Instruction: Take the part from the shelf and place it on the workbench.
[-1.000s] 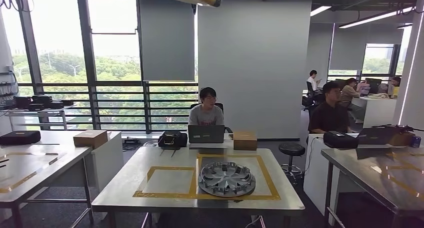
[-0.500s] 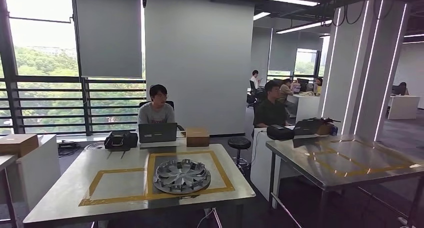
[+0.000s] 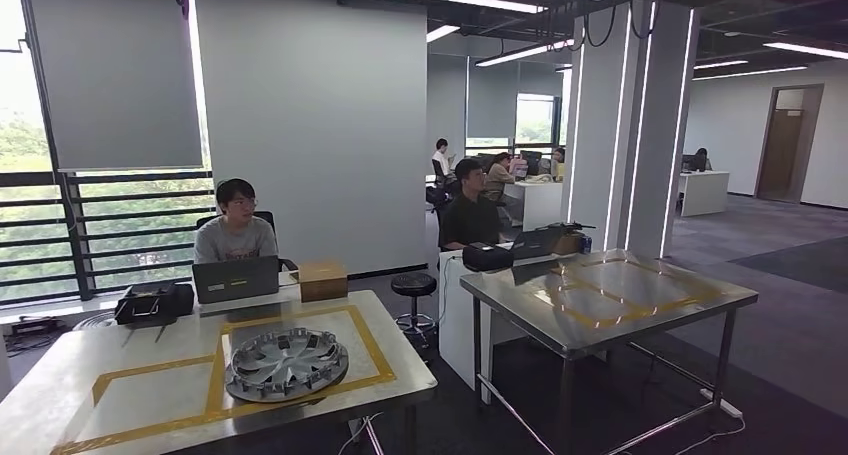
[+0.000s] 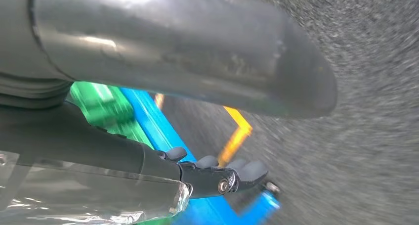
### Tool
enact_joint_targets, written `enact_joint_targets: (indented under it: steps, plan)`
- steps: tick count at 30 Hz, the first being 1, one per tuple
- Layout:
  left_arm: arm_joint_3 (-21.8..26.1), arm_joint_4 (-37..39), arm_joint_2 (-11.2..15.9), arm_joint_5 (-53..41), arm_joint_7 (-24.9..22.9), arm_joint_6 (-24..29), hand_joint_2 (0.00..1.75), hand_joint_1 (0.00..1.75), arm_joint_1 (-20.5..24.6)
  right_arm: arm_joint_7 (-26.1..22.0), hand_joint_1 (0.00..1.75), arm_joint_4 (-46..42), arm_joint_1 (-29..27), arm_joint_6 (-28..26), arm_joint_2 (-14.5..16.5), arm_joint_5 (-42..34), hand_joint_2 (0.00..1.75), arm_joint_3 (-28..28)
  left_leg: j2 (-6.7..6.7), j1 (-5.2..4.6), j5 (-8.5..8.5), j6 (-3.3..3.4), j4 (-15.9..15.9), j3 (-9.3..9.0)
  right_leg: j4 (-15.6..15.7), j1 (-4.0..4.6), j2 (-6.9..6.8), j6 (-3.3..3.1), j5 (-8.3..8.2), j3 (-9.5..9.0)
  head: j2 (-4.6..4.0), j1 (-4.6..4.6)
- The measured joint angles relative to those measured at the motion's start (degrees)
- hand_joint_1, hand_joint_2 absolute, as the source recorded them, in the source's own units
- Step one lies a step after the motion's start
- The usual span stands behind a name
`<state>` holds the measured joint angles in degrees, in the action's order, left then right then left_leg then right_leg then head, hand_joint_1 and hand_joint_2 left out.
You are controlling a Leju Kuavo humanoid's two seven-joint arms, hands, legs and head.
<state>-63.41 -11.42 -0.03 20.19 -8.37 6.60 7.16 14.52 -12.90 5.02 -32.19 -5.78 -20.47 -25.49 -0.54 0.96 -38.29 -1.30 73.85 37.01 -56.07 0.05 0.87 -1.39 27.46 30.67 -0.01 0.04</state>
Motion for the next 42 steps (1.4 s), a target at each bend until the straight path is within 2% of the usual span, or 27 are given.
enact_joint_targets:
  steps: [1, 2, 4, 5, 6, 7, 9, 11, 13, 15, 16, 18, 20, 22, 24, 26, 28, 30, 31, 32, 34, 35, 37, 38, 39, 40, 42]
  plan:
    - [0.0, 0.0, 0.1, 0.4, -0.1, 0.0, 0.0, 0.0, -0.1, -0.1, 0.0, 0.0, -0.1, 0.0, 0.0, -0.7, 0.0, 0.5, 0.1, 0.01, 1.05, 0.04, 0.0, 0.27, -0.2, 0.05, 0.9, -0.01, 0.07, -0.02, 0.01, -0.01]
    - [0.0, 0.0, 0.2, 0.7, -0.1, 0.0, 0.0, 0.0, -0.1, -0.1, 0.0, 0.1, -0.1, -0.1, 0.0, -1.2, 0.0, 0.9, -0.08, 0.03, 3.16, 0.11, -2.3, -0.51, -0.4, 0.05, 1.83, 0.05, 0.17, -0.05, 0.01, -0.01]
    - [0.0, 0.0, 0.5, 0.9, -0.1, 0.0, 0.0, 0.0, 0.0, -0.2, 0.0, 0.1, -0.1, -0.1, 0.0, -1.6, 0.0, 1.7, -2.73, 0.25, 7.46, 0.38, -9.7, -3.42, -1.1, 0.07, 3.49, 0.42, 0.61, 0.05, 0.0, -0.03]
    - [0.0, 0.0, 0.6, 0.9, -0.2, 0.0, 0.0, 0.0, 0.0, -0.3, 0.0, 0.1, 0.0, -0.1, 0.0, -1.8, 0.0, 2.0, -4.1, 0.4, 8.49, 0.48, -12.6, -4.55, -1.5, 0.04, 4.26, 0.67, 0.85, 0.26, -0.01, -0.04]
    - [0.0, 0.0, 0.7, 1.0, -0.4, 0.0, 0.0, 0.0, 0.0, -0.4, 0.0, 0.1, 0.1, -0.1, 0.0, -2.1, 0.0, 2.4, -5.2, 0.45, 8.72, 0.58, -14.1, -5.18, -1.8, -0.06, 4.99, 0.98, 0.99, 0.57, 0.0, -0.01]
    - [0.0, 0.0, 0.8, 1.1, -0.8, 0.0, 0.0, 0.0, 0.0, -0.6, 0.0, 0.1, 0.1, -0.1, 0.0, -2.6, 0.0, 2.8, -5.35, 0.42, 8.39, 0.7, -14.6, -5.4, -1.9, -0.19, 5.77, 1.33, 1.01, 0.9, 0.0, 0.0]
    - [0.0, 0.1, 1.2, 1.3, -1.7, 0.0, 0.0, 0.0, 0.0, -1.3, 0.0, 0.2, 0.0, -0.2, 0.1, -4.2, 0.0, 3.8, -3.71, 0.36, 8.41, 1.05, -14.9, -5.8, -2.0, -0.51, 7.07, 1.92, 0.94, 1.34, 0.01, 0.02]
    - [0.0, 0.1, 1.6, 1.6, -2.4, -0.1, 0.0, 0.0, 0.1, -1.9, 0.0, 0.2, 0.0, -0.2, 0.2, -5.7, 0.0, 4.8, -1.73, 0.54, 8.43, 1.52, -15.3, -6.28, -4.3, -0.38, 5.0, 2.45, 2.29, 2.52, 0.01, 0.07]
    - [0.0, 0.1, 2.2, 1.8, -2.7, -0.1, 0.0, 0.0, 0.0, -2.4, 0.0, 0.2, 0.2, -0.2, 0.2, -7.1, 0.0, 5.8, 0.32, 0.48, 8.25, 1.81, -15.5, -6.57, -10.9, -0.37, 1.22, 3.0, 5.51, 5.98, -0.01, 0.13]
    - [0.0, 0.1, 2.8, 2.1, -2.9, -0.1, 0.0, 0.0, 0.0, -2.9, 0.0, 0.2, 0.2, -0.2, 0.4, -8.8, 0.0, 6.9, 2.29, 0.37, 7.95, 1.81, -15.5, -6.68, -17.2, -0.63, -0.39, 3.35, 7.56, 9.55, 0.0, 0.11]
    - [0.0, 0.1, 3.2, 2.5, -2.8, -0.1, 0.0, 0.0, 0.0, -3.0, 0.0, 0.2, 0.0, -0.2, 0.6, -9.7, 0.0, 7.5, 3.15, 0.36, 7.78, 1.7, -15.5, -6.79, -17.9, -0.75, -0.72, 3.39, 7.07, 10.05, 0.01, 0.09]
    - [0.0, 0.1, 3.8, 3.4, -2.5, -0.1, 0.0, 0.0, 0.0, -3.1, 0.0, 0.3, -0.2, -0.2, 0.8, -11.0, 0.0, 8.6, 4.54, 0.41, 7.39, 1.39, -15.5, -7.24, -12.9, -0.89, -1.56, 3.22, 3.34, 7.67, 0.01, 0.08]
    - [0.0, 0.1, 4.4, 4.5, -2.1, -0.1, 0.0, 0.0, 0.2, -3.1, 0.0, 0.4, -0.2, 0.0, 1.1, -11.7, 0.0, 9.5, 5.63, 0.28, 6.96, 0.87, -15.6, -7.78, -5.6, -0.52, -3.93, 2.67, 0.58, 3.9, 0.0, 0.1]
    - [0.1, 0.1, 5.2, 5.2, -2.0, -0.1, 0.0, 0.0, 0.3, -2.9, 0.0, 0.5, -0.1, 0.1, 1.6, -11.9, 0.0, 10.2, 6.57, 0.11, 6.7, 0.15, -15.8, -8.22, -2.6, 0.05, -5.21, 1.86, 0.43, 2.51, 0.01, 0.09]
    - [0.1, 0.1, 6.0, 5.5, -2.3, -0.1, 0.0, 0.0, 0.4, -2.5, 0.0, 0.6, -0.1, 0.3, 2.3, -11.6, 0.0, 10.9, 7.61, 0.07, 6.49, -0.58, -16.3, -8.79, -2.2, 0.21, -4.1, 1.03, 0.4, 2.4, 0.02, 0.1]
    - [0.2, 0.0, 6.8, 5.4, -2.8, -0.2, 0.0, 0.0, 0.6, -2.2, 0.0, 0.7, -0.3, 0.6, 3.0, -11.2, 0.0, 11.3, 5.11, 0.24, 5.41, -1.17, -15.4, -8.96, -1.4, 0.06, -2.96, 0.34, 0.14, 1.78, 0.01, 0.04]
    - [0.1, 0.0, 7.4, 5.2, -3.2, -0.4, 0.0, 0.0, 0.7, -1.9, 0.0, 0.8, -0.4, 0.8, 3.6, -10.9, 0.0, 11.5, 1.04, 0.31, 2.71, -1.31, -10.4, -6.81, -0.9, 0.01, -1.87, -0.18, 0.0, 1.31, 0.01, -0.03]
    - [0.1, 0.0, 8.2, 4.9, -3.8, -0.4, 0.0, 0.0, 0.6, -1.6, 0.0, 1.0, -0.3, 1.1, 4.4, -10.4, 0.0, 11.7, 0.1, 0.04, 0.28, -1.02, -3.3, -2.78, -0.9, 0.35, -0.33, -0.64, 0.11, 1.15, 0.01, -0.04]
    - [0.1, 0.0, 8.6, 4.7, -4.2, -0.4, 0.0, 0.0, 0.4, -1.5, 0.0, 1.0, -0.2, 1.3, 4.8, -10.1, 0.0, 11.8, 0.11, -0.06, 0.49, -0.82, -1.7, -1.51, -0.9, 0.56, 0.53, -0.83, 0.21, 1.01, 0.01, -0.06]
    - [0.1, -0.1, 9.1, 4.4, -4.6, -0.4, 0.0, 0.0, 0.3, -1.4, 0.0, 1.0, -0.2, 1.4, 5.3, -9.9, 0.0, 11.8, 0.0, -0.18, 1.77, -0.55, -2.0, -1.01, -1.0, 0.76, 1.54, -0.98, 0.33, 0.78, 0.01, -0.06]
    - [0.1, -0.2, 9.9, 3.8, -5.0, -0.4, 0.0, 0.0, 0.3, -1.3, 0.0, 1.1, -0.2, 1.8, 6.0, -9.5, 0.0, 11.9, -1.41, -0.35, 6.47, 0.08, -7.9, -2.75, -1.1, 1.0, 3.2, -1.07, 0.59, 0.25, 0.01, -0.07]
    - [0.1, -0.3, 10.3, 3.5, -5.1, -0.4, 0.0, 0.0, 0.3, -1.3, 0.0, 1.1, -0.2, 1.9, 6.4, -9.5, 0.0, 11.9, -3.45, -0.32, 8.28, 0.46, -11.1, -3.86, -1.2, 1.06, 3.93, -0.99, 0.77, 0.16, 0.01, -0.07]
    - [0.1, -0.6, 10.9, 2.9, -5.2, -0.5, 0.0, 0.0, 0.3, -1.7, 0.0, 1.1, -0.2, 2.2, 6.9, -9.4, 0.0, 11.9, -6.27, -0.32, 9.46, 0.84, -15.1, -5.41, -1.6, 0.75, 5.46, -0.55, 1.03, 0.48, 0.01, -0.03]
    - [0.0, -0.8, 11.1, 2.6, -5.2, -0.5, 0.0, 0.0, 0.3, -2.1, 0.0, 1.1, -0.1, 2.2, 7.0, -9.4, 0.0, 11.9, -6.62, -0.37, 9.16, 0.94, -15.6, -5.7, -1.6, 0.49, 6.32, -0.19, 1.01, 0.8, 0.0, -0.04]
    - [0.0, -0.9, 11.2, 2.3, -5.0, -0.7, 0.0, 0.0, 0.3, -2.5, 0.0, 1.1, -0.1, 2.3, 7.0, -9.5, 0.0, 11.9, -5.68, -0.48, 9.05, 1.02, -16.1, -6.08, -1.6, 0.27, 7.28, 0.17, 0.95, 1.01, 0.01, -0.04]
    - [0.0, -1.2, 11.3, 1.9, -4.8, -0.8, 0.0, 0.0, 0.3, -3.0, 0.0, 1.1, -0.1, 2.3, 7.0, -9.5, 0.0, 12.0, -4.73, -0.49, 9.12, 1.25, -16.4, -6.39, -1.6, 0.19, 7.35, 0.48, 0.98, 1.09, 0.01, -0.01]
    - [0.0, -1.5, 11.5, 1.4, -4.1, -1.0, 0.0, 0.0, 0.3, -3.6, 0.0, 1.1, 0.0, 2.3, 7.0, -9.6, 0.0, 12.0, -2.51, -0.39, 9.16, 1.73, -17.2, -7.2, -3.8, 0.36, 4.47, 1.09, 2.43, 2.2, 0.0, 0.03]
